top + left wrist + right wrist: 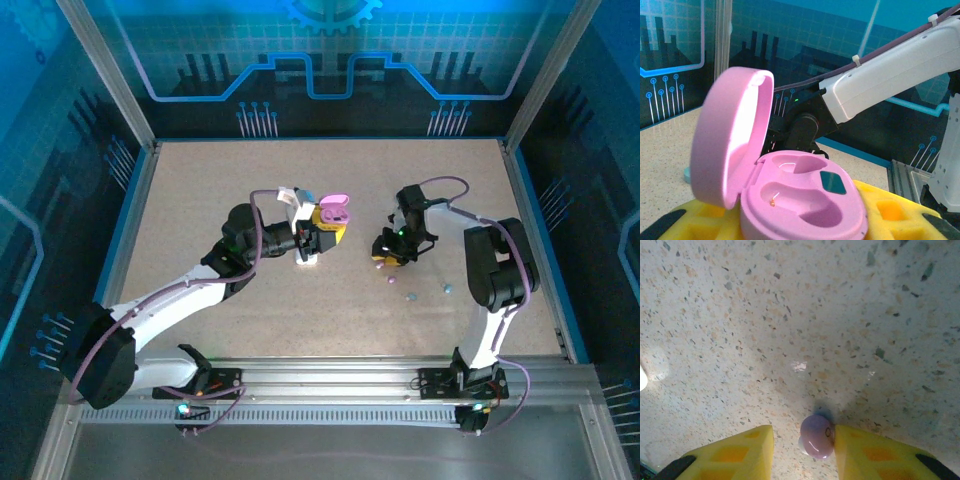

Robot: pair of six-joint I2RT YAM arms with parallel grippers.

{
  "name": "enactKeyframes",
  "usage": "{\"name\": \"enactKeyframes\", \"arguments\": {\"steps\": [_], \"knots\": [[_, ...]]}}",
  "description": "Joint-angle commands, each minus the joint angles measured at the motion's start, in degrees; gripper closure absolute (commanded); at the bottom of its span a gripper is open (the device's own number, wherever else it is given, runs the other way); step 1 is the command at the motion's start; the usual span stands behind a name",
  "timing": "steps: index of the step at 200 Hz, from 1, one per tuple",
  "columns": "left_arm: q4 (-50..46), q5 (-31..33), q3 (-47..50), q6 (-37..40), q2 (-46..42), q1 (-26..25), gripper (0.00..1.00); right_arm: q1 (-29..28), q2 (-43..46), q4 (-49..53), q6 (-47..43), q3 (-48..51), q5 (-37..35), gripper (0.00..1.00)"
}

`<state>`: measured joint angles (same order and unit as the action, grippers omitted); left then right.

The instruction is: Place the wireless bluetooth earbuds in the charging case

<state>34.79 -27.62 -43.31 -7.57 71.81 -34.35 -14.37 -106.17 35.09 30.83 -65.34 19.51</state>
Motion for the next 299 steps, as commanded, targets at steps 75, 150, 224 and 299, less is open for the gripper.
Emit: {"name": "enactKeyframes", "arguments": {"steps": [75, 150, 224, 299], "knots": [[0.35, -0.12, -0.29, 0.19, -2.11, -0.24, 0.68, -1.33, -2.47, 0.94, -1.68, -1.97, 1.13, 0.67], [0.30, 0.22, -0.12, 0.27, -2.27, -0.20, 0.68, -3.63, -1.92, 2.38, -2.35, -3.95, 0.30, 0.67], [0.23, 0.38, -0.02, 0.27, -2.29, -0.25, 0.68, -5.27, -4.21, 4.81, -1.44, -7.25, -3.61, 0.62], [0.12, 0.92, 0.44, 0.88, -2.70, -0.22, 0.68, -7.87, -7.93, 9.54, -0.33, -12.89, -9.38, 0.65]]}}
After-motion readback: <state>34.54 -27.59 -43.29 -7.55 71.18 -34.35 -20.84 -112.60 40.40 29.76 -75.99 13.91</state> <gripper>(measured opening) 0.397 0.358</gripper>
